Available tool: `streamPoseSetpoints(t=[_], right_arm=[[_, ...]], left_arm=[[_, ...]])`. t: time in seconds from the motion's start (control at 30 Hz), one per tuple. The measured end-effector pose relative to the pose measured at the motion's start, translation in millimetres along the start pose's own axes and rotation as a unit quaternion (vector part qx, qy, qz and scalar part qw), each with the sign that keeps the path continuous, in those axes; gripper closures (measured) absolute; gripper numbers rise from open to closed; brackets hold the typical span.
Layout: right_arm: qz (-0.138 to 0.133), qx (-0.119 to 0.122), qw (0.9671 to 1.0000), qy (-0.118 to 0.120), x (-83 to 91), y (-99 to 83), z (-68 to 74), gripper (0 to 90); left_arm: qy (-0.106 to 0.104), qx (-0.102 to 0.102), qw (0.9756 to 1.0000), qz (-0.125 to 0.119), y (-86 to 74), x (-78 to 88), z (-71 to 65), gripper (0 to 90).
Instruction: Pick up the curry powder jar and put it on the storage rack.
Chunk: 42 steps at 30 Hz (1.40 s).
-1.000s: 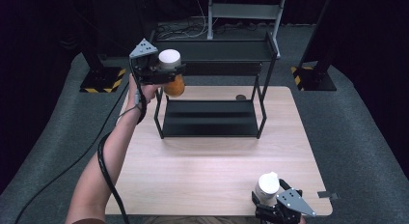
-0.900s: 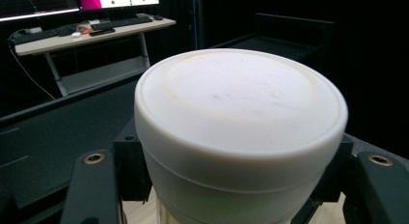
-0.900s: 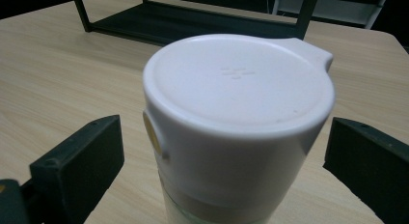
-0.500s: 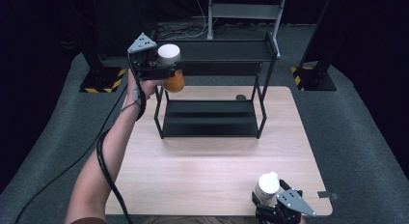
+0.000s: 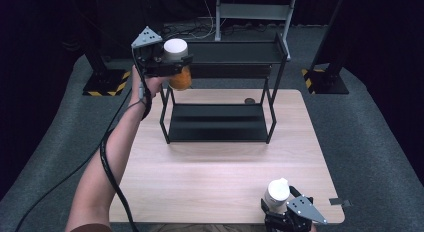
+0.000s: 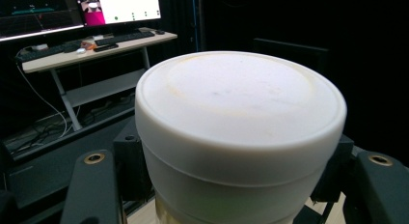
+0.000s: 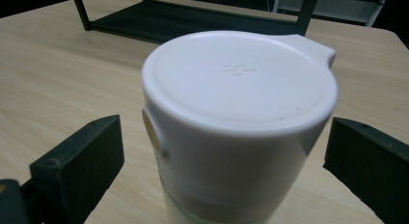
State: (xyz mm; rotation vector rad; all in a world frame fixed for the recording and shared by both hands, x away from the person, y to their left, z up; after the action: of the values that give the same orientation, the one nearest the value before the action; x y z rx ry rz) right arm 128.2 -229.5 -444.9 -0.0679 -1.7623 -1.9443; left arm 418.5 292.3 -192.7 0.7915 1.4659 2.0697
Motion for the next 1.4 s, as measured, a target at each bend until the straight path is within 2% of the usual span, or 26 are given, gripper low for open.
streamPoseSetpoints(t=[0.53, 0.93, 1.23, 1.4], right_arm=[[0.000, 0.000, 1.0000, 0.006, -1.0, 0.7, 1.0, 0.0], [-0.002, 0.001, 1.0000, 0.005, 0.5, 1.2, 0.7, 0.0], [0.000, -0.003, 1.0000, 0.006, -0.4, -0.2, -0.1, 0.0], [-0.002, 0.000, 1.0000, 0.005, 0.5, 0.4, 0.5, 0.0]], left_arm=[[0.009, -0.007, 0.9999, -0.006, 13.2, -0.8, 4.2, 34.0], [0.025, -0.001, 0.9996, -0.009, 22.1, -8.2, 11.5, 34.0], [0.042, -0.012, 0.9990, -0.013, 31.3, -14.5, 9.7, 34.0], [0.046, -0.009, 0.9987, -0.019, 33.3, -16.7, 12.5, 34.0]])
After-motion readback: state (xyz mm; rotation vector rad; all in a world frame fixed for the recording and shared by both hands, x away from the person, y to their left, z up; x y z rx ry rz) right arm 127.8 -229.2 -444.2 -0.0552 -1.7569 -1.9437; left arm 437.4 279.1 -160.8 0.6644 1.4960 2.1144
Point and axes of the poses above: each handheld gripper's, and its own axes: x roughly backward along the jaws, y roughly out of its top, z roughly to its left, the point moved 1 cm from there along -x, roughly forward along the jaws, and after that the axes turned 12 degrees about -x, right-handed, at the moved point
